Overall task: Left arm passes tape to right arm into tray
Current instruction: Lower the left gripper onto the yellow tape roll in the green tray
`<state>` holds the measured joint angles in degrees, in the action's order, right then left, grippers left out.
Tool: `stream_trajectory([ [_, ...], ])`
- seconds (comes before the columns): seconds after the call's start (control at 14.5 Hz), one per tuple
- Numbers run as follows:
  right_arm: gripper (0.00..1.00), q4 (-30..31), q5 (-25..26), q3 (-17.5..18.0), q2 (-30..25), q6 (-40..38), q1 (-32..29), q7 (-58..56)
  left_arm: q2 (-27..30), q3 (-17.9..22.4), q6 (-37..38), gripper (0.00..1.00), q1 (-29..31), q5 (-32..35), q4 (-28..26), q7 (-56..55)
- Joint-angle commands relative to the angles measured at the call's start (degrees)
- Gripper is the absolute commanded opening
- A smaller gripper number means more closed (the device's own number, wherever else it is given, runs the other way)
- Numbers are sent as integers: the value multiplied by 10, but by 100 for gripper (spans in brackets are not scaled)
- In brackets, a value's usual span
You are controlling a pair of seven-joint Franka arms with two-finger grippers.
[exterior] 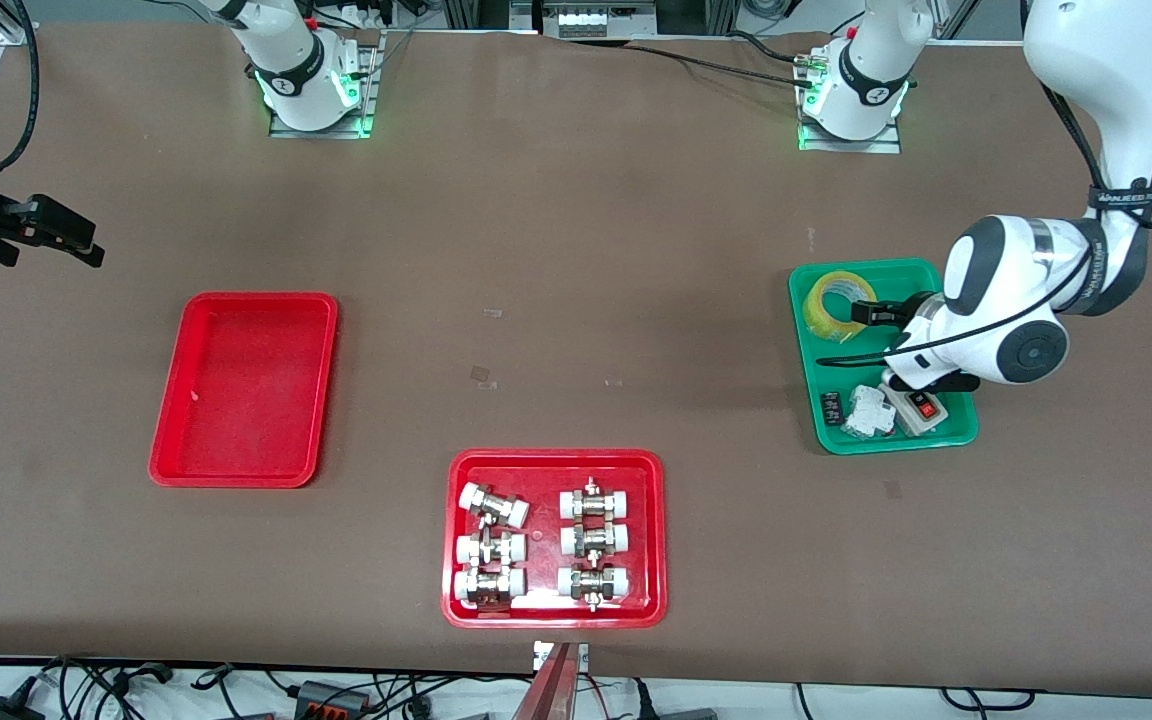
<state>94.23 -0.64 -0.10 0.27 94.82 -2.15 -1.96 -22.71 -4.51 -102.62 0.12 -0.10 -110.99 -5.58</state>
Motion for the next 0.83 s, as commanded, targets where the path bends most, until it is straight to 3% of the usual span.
stream_trajectory([
  [0.0,100,2,-2,1,-4,-5,-2,-1,-21,-2,-17,100,4,3,-5,5],
  [0.76,100,2,-2,1,-4,-5,-2,2,-78,1,-26,100,26,3,0,7],
])
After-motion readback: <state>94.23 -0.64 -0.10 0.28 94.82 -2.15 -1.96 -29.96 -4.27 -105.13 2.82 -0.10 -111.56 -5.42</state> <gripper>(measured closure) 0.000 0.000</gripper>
